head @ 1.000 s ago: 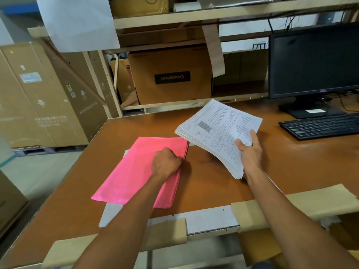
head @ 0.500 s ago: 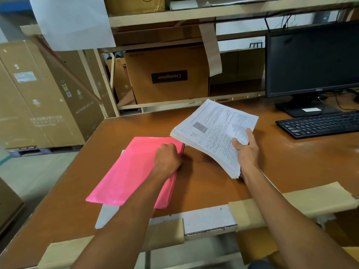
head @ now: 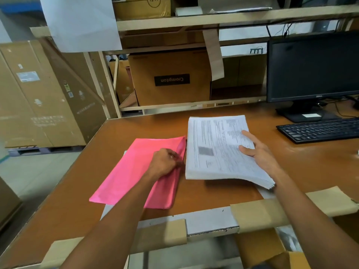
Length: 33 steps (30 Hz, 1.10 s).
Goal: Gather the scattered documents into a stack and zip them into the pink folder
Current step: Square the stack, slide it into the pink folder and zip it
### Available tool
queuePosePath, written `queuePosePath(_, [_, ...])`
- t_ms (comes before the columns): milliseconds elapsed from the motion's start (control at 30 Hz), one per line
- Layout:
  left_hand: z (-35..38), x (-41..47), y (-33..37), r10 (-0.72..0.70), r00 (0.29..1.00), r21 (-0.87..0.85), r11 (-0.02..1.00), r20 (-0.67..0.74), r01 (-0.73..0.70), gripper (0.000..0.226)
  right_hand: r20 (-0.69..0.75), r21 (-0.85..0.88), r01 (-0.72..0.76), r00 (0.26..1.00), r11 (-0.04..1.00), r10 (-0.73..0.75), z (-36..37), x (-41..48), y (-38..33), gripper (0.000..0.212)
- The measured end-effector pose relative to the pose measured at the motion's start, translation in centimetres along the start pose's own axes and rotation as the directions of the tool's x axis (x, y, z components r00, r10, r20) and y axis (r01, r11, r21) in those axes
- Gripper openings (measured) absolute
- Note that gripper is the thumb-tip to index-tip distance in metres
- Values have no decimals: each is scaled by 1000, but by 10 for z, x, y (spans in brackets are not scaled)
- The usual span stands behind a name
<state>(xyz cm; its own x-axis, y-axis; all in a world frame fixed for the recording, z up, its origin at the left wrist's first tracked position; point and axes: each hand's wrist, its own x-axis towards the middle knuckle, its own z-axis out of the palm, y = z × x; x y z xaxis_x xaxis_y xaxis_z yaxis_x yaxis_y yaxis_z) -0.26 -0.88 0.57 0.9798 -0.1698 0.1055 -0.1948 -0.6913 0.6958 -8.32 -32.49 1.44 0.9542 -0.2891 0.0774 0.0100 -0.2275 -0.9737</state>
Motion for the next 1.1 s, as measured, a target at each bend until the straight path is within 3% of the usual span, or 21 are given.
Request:
queuePosePath(267, [-23,-3,-1,-76,974,-275,961,-213,15,33,206,-47,-53,977,997,62,-4,-10,-3,59])
queuePosePath(433, [-26,-3,7,-159,956,-348,935,-248,66,12,312,-167,-57,944,984,107,14,-6,-16,59])
queuePosePath(667, [-35,-18,15,-215,972,-461,875,-93,150,12,192,-161,-24,980,987,55,27,2,-33,60])
queuePosePath(800, [-42,-42,23,-199,977,-219,952,78,211,12,184,-102,-23,982,995,42,34,-1,-32,60])
queuePosePath(900, [-48,-58,28,-233,948,-126,956,218,264,16,179,-68,-36,983,997,47,39,-4,-28,61])
queuePosePath(1100, [-60,-74,30,-223,951,-242,931,216,273,15,170,7,-49,984,999,47,44,-9,-26,62])
